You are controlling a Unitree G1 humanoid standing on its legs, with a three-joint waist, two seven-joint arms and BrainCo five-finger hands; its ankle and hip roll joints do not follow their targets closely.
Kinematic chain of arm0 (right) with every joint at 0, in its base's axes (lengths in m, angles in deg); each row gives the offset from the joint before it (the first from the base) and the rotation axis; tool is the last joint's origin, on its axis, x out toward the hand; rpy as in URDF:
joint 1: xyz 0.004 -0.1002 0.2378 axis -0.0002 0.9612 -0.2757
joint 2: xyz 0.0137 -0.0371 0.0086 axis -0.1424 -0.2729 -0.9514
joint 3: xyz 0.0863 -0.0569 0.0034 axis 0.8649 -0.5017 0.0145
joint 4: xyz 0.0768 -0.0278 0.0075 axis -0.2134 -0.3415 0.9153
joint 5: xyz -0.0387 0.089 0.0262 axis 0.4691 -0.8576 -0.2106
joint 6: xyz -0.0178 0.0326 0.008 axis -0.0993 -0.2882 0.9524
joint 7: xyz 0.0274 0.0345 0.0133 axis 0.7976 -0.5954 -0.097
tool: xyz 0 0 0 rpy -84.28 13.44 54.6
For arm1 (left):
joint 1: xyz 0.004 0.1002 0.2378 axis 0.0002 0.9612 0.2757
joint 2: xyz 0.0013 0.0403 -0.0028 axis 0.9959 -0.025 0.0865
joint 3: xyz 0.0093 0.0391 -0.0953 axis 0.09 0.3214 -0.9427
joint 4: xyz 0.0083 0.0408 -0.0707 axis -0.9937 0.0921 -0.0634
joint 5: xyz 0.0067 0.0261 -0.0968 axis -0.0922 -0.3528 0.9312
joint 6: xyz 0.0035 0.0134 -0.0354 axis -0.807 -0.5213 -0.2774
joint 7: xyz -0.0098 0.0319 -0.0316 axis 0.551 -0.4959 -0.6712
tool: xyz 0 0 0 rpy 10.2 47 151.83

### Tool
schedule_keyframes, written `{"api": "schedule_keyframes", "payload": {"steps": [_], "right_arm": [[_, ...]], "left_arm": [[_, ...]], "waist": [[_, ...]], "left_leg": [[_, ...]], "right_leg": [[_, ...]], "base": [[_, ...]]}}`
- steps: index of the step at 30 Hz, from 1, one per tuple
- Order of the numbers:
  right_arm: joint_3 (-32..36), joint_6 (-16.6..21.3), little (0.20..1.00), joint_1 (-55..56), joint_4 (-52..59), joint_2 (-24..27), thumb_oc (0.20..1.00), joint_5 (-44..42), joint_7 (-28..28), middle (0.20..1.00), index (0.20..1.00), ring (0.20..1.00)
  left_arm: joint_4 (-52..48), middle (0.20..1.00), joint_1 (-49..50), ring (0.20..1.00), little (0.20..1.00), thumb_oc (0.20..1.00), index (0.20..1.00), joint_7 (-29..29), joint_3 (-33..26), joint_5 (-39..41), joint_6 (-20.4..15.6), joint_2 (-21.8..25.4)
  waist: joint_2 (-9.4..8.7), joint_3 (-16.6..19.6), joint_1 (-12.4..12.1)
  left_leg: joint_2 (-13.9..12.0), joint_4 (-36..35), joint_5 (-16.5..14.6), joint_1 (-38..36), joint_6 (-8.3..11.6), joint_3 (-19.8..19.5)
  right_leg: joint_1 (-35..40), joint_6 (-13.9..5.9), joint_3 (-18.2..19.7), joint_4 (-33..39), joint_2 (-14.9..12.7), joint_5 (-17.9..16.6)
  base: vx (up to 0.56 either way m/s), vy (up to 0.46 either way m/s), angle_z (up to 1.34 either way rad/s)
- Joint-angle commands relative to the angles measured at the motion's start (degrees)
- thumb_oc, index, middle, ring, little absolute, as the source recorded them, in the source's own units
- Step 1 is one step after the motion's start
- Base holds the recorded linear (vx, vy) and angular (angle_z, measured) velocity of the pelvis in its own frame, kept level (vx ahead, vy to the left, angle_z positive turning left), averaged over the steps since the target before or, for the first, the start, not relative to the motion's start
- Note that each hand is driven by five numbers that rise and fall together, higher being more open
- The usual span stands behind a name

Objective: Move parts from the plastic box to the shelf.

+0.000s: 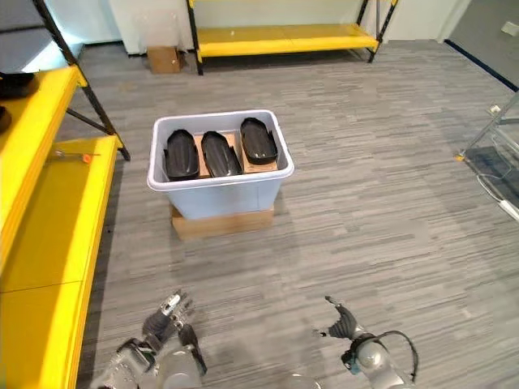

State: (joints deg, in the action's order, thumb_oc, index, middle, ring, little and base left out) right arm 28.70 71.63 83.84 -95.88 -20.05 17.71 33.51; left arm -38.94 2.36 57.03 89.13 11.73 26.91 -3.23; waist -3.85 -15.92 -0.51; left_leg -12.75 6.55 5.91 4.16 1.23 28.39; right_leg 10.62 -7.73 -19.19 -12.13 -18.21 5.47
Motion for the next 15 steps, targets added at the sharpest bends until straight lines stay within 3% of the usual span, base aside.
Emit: {"api": "schedule_keyframes", "payload": {"steps": [1, 4, 7, 10, 13, 14, 15], "right_arm": [[1.3, 1.8, 1.0, -2.2, 1.4, 2.6, 1.0, -2.3, 1.0, 1.0, 1.0, 1.0], [1.1, 2.5, 1.0, -2.0, 2.7, 2.6, 1.0, 2.7, 2.2, 1.0, 1.0, 1.0], [0.8, 0.2, 1.0, -3.2, 2.8, 2.8, 1.0, -0.1, 3.3, 1.0, 1.0, 1.0], [0.6, -0.5, 1.0, -4.5, 2.5, 2.3, 1.0, -0.9, 3.4, 1.0, 1.0, 1.0], [-0.5, -1.1, 1.0, -5.8, 2.2, 1.7, 1.0, 2.7, 4.5, 1.0, 1.0, 1.0], [-0.9, -1.5, 1.0, -6.2, 2.1, 1.7, 1.0, 2.4, 5.0, 1.0, 1.0, 1.0], [-1.8, -1.7, 1.0, -7.5, 1.8, 1.7, 1.0, 1.5, 5.6, 1.0, 1.0, 1.0]], "left_arm": [[-3.1, 1.0, 1.3, 1.0, 1.0, 1.0, 1.0, 1.4, 2.0, 0.4, -1.1, -2.1], [-5.5, 1.0, 1.0, 1.0, 1.0, 1.0, 1.0, 0.8, 2.7, -2.2, 0.3, -0.7], [-5.8, 1.0, 0.7, 1.0, 1.0, 1.0, 1.0, 0.4, 3.5, -5.1, 0.3, 0.3], [-4.8, 1.0, 0.7, 1.0, 1.0, 1.0, 1.0, 0.1, 4.0, -7.1, -0.5, 1.0], [-3.3, 1.0, 0.4, 1.0, 1.0, 1.0, 1.0, 0.6, 4.4, -8.6, -0.1, 1.8], [-2.8, 1.0, 0.4, 1.0, 1.0, 1.0, 1.0, 0.8, 4.6, -9.1, -0.3, 1.8], [-2.5, 1.0, 0.2, 1.0, 1.0, 1.0, 1.0, 0.4, 4.9, -9.2, -0.1, 1.7]], "waist": [[2.19, 2.4, -1.3], [1.16, 3.6, -2.0], [0.39, 4.4, -2.2], [-0.6, 5.7, -2.3], [-1.35, 7.2, -2.9], [-1.34, 7.4, -3.1], [-0.32, 7.2, -2.9]], "left_leg": [[-3.4, 1.1, -0.8, 1.8, 5.55, -3.9], [0.1, 2.8, -3.6, 2.0, 3.06, -5.2], [3.0, 3.1, -5.8, 1.7, 0.88, -5.8], [6.8, 2.4, -8.3, 0.3, -2.0, -6.0], [11.4, 0.7, -10.9, -1.4, -5.58, -6.5], [12.1, 0.5, -11.4, -1.7, -6.12, -6.7], [11.5, -0.5, -10.9, -2.6, -6.84, -6.6]], "right_leg": [[-1.8, 2.32, -1.5, -0.2, 8.7, 5.0], [-1.4, 1.85, 1.4, -3.5, 9.4, 7.5], [-2.5, 0.46, 3.0, -8.4, 9.1, 7.5], [-3.6, -1.83, 4.4, -14.6, 8.6, 4.3], [-6.6, -5.5, 4.7, -24.9, 6.9, -2.4], [-8.1, -5.9, 4.6, -27.0, 6.6, -3.2], [-13.3, -4.94, 4.7, -29.0, 7.9, -5.1]], "base": [[0.35, 0.309, -0.14], [0.35, 0.392, 0.09], [0.21, 0.295, 0.06], [0.2, 0.324, 0.17], [0.2, 0.298, 0.14], [0.18, 0.263, 0.1], [0.12, 0.165, 0.01]]}}
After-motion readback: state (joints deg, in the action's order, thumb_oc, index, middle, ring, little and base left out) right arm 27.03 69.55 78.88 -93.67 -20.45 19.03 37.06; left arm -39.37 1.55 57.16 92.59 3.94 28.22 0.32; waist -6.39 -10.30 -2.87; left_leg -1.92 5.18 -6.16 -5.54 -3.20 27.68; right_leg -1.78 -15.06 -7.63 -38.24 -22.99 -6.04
